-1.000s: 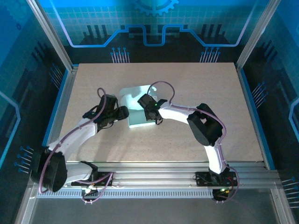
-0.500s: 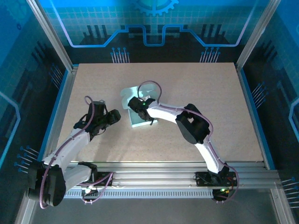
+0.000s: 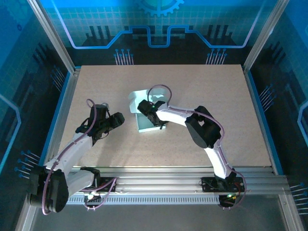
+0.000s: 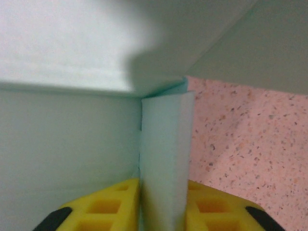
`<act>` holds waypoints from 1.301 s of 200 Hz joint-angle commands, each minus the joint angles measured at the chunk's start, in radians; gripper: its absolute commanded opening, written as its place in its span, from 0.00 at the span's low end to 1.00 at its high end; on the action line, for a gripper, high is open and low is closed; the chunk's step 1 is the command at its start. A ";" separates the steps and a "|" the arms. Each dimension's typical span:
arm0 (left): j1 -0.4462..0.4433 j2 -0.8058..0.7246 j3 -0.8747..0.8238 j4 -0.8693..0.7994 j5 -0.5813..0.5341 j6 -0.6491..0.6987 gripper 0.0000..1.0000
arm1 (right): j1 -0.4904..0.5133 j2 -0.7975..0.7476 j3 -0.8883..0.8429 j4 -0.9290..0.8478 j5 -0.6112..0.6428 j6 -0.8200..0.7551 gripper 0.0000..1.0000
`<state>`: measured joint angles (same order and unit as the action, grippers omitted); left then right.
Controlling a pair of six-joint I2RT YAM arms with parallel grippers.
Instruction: Fold the paper box
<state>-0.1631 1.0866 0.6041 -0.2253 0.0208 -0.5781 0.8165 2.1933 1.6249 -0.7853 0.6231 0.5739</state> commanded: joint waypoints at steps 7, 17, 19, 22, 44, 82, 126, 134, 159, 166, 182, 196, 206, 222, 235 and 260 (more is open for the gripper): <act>0.010 0.014 -0.007 0.026 0.039 0.001 0.66 | -0.007 -0.055 0.023 -0.054 -0.063 -0.031 0.41; 0.010 0.017 -0.006 0.027 0.042 0.002 0.66 | -0.009 -0.073 0.020 -0.055 -0.064 -0.034 0.47; 0.010 0.018 -0.006 0.027 0.042 0.003 0.66 | -0.009 -0.077 0.018 -0.054 -0.065 -0.034 0.48; 0.010 0.018 -0.006 0.027 0.042 0.004 0.66 | -0.009 -0.083 0.014 -0.053 -0.067 -0.033 0.48; 0.010 0.027 -0.004 0.033 0.043 0.008 0.66 | -0.021 -0.136 -0.034 -0.020 -0.107 -0.030 0.50; 0.010 0.054 -0.008 0.055 0.060 0.006 0.66 | -0.073 -0.190 -0.120 0.056 -0.305 0.002 0.48; 0.010 0.062 -0.011 0.061 0.065 0.008 0.67 | -0.079 -0.155 -0.149 0.070 -0.347 0.008 0.30; 0.010 0.062 -0.012 0.061 0.064 0.008 0.67 | -0.079 -0.148 -0.146 0.068 -0.344 0.007 0.27; 0.010 0.058 -0.015 0.059 0.059 0.011 0.67 | -0.079 -0.127 -0.121 0.027 -0.300 0.008 0.12; 0.010 0.057 -0.015 0.059 0.058 0.012 0.67 | -0.079 -0.122 -0.112 0.011 -0.281 0.007 0.09; 0.010 0.055 -0.015 0.058 0.058 0.014 0.67 | -0.079 -0.111 -0.095 -0.028 -0.239 0.003 0.02; 0.010 0.055 -0.017 0.060 0.057 0.015 0.67 | -0.077 -0.106 -0.086 -0.054 -0.196 -0.004 0.00; 0.010 0.056 -0.017 0.060 0.056 0.015 0.67 | -0.075 -0.099 -0.079 -0.071 -0.157 -0.009 0.00; 0.010 0.057 -0.017 0.061 0.058 0.014 0.67 | -0.068 -0.074 -0.060 -0.111 -0.089 -0.016 0.00; 0.010 0.057 -0.018 0.061 0.057 0.013 0.68 | -0.056 -0.044 -0.041 -0.142 -0.016 -0.019 0.00; 0.010 0.057 -0.016 0.060 0.057 0.012 0.68 | -0.051 0.010 -0.037 -0.171 0.073 0.007 0.00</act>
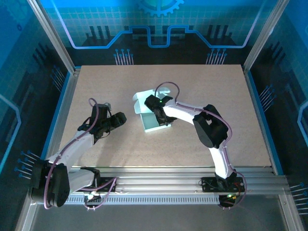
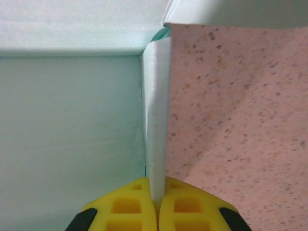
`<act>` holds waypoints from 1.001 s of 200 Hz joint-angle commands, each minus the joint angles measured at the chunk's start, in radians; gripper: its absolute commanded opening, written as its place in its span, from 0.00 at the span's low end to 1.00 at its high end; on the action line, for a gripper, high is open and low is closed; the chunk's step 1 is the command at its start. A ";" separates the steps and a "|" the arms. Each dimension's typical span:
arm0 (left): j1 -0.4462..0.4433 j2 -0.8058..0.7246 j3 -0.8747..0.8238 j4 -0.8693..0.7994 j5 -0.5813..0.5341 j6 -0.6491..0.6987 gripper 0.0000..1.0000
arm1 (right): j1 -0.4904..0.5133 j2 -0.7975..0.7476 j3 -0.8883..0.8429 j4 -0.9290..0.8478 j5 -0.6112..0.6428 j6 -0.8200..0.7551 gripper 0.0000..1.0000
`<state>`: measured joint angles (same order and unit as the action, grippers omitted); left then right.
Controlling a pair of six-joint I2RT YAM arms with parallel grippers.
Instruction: Fold the paper box
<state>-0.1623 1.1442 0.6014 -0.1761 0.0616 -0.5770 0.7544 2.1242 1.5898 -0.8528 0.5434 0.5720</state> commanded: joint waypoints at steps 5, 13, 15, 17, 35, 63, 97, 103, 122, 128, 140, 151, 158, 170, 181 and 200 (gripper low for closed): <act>0.009 -0.001 -0.014 0.009 0.017 0.010 0.68 | 0.012 0.081 -0.002 -0.104 0.157 0.012 0.00; 0.009 -0.003 -0.014 0.006 0.017 0.012 0.69 | 0.014 0.078 -0.003 -0.104 0.155 0.015 0.00; 0.010 -0.004 -0.014 0.006 0.016 0.012 0.69 | 0.014 0.075 -0.004 -0.103 0.153 0.015 0.00; 0.009 -0.005 -0.014 0.004 0.017 0.013 0.69 | 0.013 0.071 -0.005 -0.100 0.151 0.014 0.00; 0.009 -0.014 -0.015 0.005 0.013 0.018 0.69 | 0.008 0.018 -0.022 -0.040 0.084 -0.015 0.03; 0.008 -0.016 -0.010 0.033 0.035 0.043 0.74 | -0.006 -0.087 -0.057 0.068 -0.022 -0.066 0.34; 0.002 -0.022 0.026 0.057 0.053 0.126 0.85 | -0.022 -0.220 -0.099 0.150 -0.090 -0.121 0.52; 0.000 -0.026 0.031 0.069 0.060 0.165 0.88 | -0.028 -0.248 -0.114 0.172 -0.114 -0.141 0.55; 0.000 -0.049 0.031 0.142 0.085 0.276 0.94 | -0.053 -0.336 -0.175 0.256 -0.219 -0.252 0.61; 0.000 -0.054 0.033 0.166 0.100 0.303 0.97 | -0.064 -0.363 -0.193 0.280 -0.259 -0.294 0.62; 0.000 -0.050 0.057 0.177 0.117 0.335 0.99 | -0.095 -0.408 -0.219 0.321 -0.333 -0.376 0.66; 0.000 -0.036 0.106 0.135 0.106 0.341 0.99 | -0.124 -0.436 -0.230 0.337 -0.397 -0.426 0.68; 0.000 -0.023 0.140 0.108 0.096 0.340 0.99 | -0.148 -0.452 -0.231 0.343 -0.443 -0.454 0.70; -0.001 0.000 0.194 0.072 0.102 0.359 0.99 | -0.194 -0.472 -0.227 0.349 -0.520 -0.486 0.72; 0.000 0.020 0.233 0.049 0.132 0.401 0.99 | -0.238 -0.485 -0.223 0.352 -0.586 -0.511 0.73; 0.000 0.061 0.295 0.032 0.177 0.446 0.99 | -0.314 -0.481 -0.213 0.374 -0.686 -0.549 0.75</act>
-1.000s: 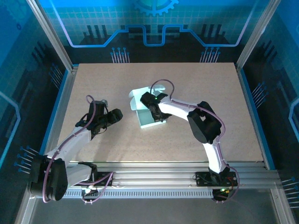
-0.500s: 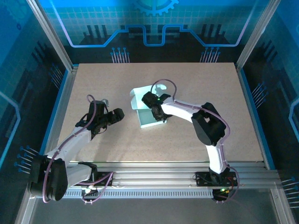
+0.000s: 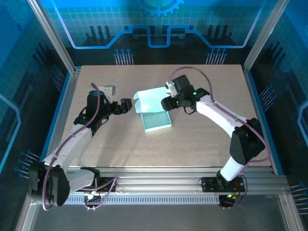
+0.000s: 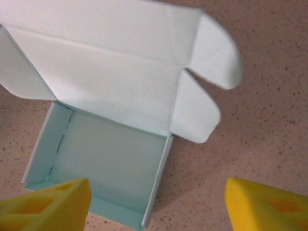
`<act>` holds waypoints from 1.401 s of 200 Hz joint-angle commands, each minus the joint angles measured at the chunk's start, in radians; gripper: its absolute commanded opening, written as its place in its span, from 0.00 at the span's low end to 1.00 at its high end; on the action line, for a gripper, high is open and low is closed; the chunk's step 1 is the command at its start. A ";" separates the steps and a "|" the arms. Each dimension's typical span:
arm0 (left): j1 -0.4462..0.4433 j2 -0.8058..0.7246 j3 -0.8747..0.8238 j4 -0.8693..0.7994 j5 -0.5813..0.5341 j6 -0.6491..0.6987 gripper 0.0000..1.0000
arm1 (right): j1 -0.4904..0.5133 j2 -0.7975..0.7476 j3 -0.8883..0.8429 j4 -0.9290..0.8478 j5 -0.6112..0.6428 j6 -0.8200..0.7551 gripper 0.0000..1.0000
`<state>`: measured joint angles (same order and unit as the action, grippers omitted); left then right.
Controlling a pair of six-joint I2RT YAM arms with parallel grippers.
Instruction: Fold the paper box
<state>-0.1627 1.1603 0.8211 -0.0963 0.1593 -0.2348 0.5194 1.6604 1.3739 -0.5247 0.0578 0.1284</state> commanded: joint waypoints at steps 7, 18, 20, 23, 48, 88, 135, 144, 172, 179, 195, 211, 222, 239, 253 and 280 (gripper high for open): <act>0.000 0.066 0.101 -0.062 0.114 0.126 0.99 | -0.106 -0.003 0.022 0.036 -0.246 -0.122 0.75; 0.000 0.105 0.156 -0.114 0.152 0.165 0.99 | -0.146 0.026 0.059 0.009 -0.331 -0.165 0.74; 0.000 0.113 0.168 -0.128 0.155 0.171 0.99 | -0.149 0.030 0.066 0.004 -0.342 -0.171 0.74; 0.000 0.126 0.187 -0.147 0.162 0.182 0.99 | -0.158 0.037 0.075 -0.002 -0.357 -0.179 0.74; -0.004 0.226 0.315 -0.290 0.207 0.289 0.99 | -0.194 0.092 0.145 -0.051 -0.417 -0.239 0.73; -0.008 0.337 0.450 -0.426 0.270 0.391 0.99 | -0.206 0.182 0.241 -0.134 -0.444 -0.308 0.74; -0.012 0.397 0.510 -0.463 0.286 0.419 0.99 | -0.216 0.307 0.396 -0.233 -0.490 -0.362 0.75; -0.014 0.400 0.509 -0.462 0.292 0.418 0.99 | -0.219 0.337 0.431 -0.255 -0.511 -0.371 0.73; -0.020 0.399 0.495 -0.458 0.293 0.415 0.99 | -0.221 0.427 0.543 -0.352 -0.550 -0.423 0.66; -0.021 0.398 0.490 -0.458 0.292 0.417 0.99 | -0.222 0.447 0.569 -0.377 -0.560 -0.437 0.63; -0.023 0.397 0.482 -0.453 0.291 0.416 0.99 | -0.220 0.493 0.626 -0.422 -0.571 -0.450 0.57; -0.023 0.400 0.479 -0.449 0.292 0.410 0.99 | -0.215 0.540 0.696 -0.482 -0.581 -0.465 0.49; -0.024 0.401 0.481 -0.450 0.296 0.409 0.99 | -0.209 0.560 0.723 -0.503 -0.573 -0.473 0.44; -0.024 0.402 0.479 -0.450 0.299 0.408 0.99 | -0.199 0.574 0.741 -0.518 -0.546 -0.483 0.35; -0.025 0.400 0.475 -0.448 0.301 0.409 0.99 | -0.192 0.581 0.754 -0.531 -0.524 -0.489 0.27; -0.026 0.396 0.472 -0.445 0.300 0.410 0.99 | -0.181 0.582 0.767 -0.559 -0.484 -0.513 0.24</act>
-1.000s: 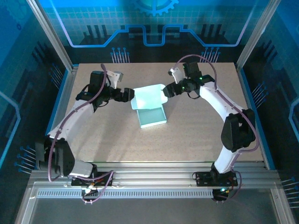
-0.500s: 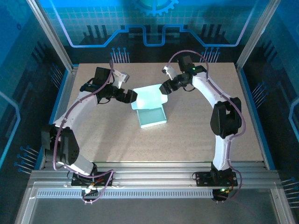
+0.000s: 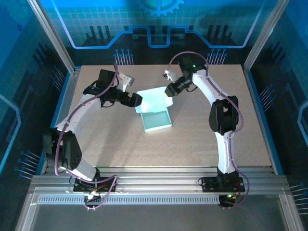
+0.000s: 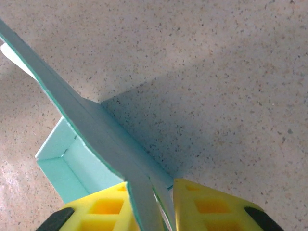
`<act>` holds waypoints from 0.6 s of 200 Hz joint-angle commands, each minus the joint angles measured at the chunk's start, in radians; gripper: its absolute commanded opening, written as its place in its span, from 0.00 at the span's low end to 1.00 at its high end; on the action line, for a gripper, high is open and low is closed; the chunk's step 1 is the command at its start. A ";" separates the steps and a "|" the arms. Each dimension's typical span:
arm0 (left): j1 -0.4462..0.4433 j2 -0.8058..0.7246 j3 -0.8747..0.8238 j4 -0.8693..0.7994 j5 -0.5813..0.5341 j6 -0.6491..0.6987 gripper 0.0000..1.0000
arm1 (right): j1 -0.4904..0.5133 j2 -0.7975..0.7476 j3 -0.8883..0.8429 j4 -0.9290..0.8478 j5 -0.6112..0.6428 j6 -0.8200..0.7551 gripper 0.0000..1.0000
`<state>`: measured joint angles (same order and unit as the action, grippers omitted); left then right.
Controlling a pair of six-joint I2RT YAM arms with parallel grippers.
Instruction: Fold the paper box
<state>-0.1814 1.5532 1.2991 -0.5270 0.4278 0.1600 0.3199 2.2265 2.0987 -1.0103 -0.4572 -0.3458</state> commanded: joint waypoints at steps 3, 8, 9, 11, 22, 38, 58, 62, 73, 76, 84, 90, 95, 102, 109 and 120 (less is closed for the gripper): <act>-0.007 0.003 -0.008 -0.015 0.032 0.015 0.99 | 0.019 0.015 0.043 -0.076 0.035 -0.041 0.24; -0.007 0.001 -0.010 -0.013 0.034 0.016 0.99 | 0.021 0.016 0.043 -0.080 0.039 -0.044 0.24; -0.007 0.001 -0.009 -0.013 0.033 0.016 0.99 | 0.021 0.015 0.043 -0.081 0.040 -0.045 0.24; -0.007 0.001 -0.010 -0.012 0.033 0.016 0.99 | 0.021 0.016 0.043 -0.081 0.042 -0.047 0.24; -0.007 -0.001 -0.015 -0.006 0.032 0.015 0.99 | 0.023 0.015 0.043 -0.086 0.048 -0.051 0.22; -0.007 0.001 -0.023 0.001 0.034 0.010 0.99 | 0.027 0.015 0.043 -0.092 0.047 -0.057 0.14; -0.007 -0.002 -0.026 0.005 0.037 0.007 0.99 | 0.031 0.014 0.041 -0.096 0.056 -0.061 0.14; -0.007 -0.003 -0.027 0.005 0.037 0.006 0.99 | 0.031 0.015 0.043 -0.095 0.059 -0.062 0.14; -0.007 -0.004 -0.025 0.007 0.036 0.007 0.99 | 0.033 0.015 0.043 -0.094 0.061 -0.063 0.14; -0.007 -0.005 -0.026 0.006 0.036 0.007 0.99 | 0.033 0.016 0.043 -0.094 0.061 -0.062 0.14; -0.007 -0.005 -0.025 0.007 0.038 0.007 0.99 | 0.033 0.016 0.043 -0.094 0.056 -0.062 0.15; -0.007 -0.005 -0.025 0.006 0.036 0.007 0.99 | 0.035 0.018 0.043 -0.093 0.056 -0.062 0.15; -0.007 -0.005 -0.025 0.006 0.036 0.006 0.99 | 0.036 0.020 0.042 -0.092 0.058 -0.063 0.16; -0.007 -0.005 -0.026 0.005 0.035 0.007 0.99 | 0.038 0.022 0.042 -0.093 0.060 -0.062 0.16; -0.007 -0.004 -0.025 0.005 0.036 0.007 0.99 | 0.038 0.025 0.043 -0.094 0.062 -0.063 0.16; -0.007 -0.004 -0.023 0.002 0.034 0.007 0.99 | 0.038 0.025 0.043 -0.096 0.065 -0.065 0.16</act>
<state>-0.1818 1.5532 1.2869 -0.5262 0.4286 0.1596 0.3420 2.2276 2.1155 -1.0676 -0.4000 -0.3943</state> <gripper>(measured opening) 0.989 0.163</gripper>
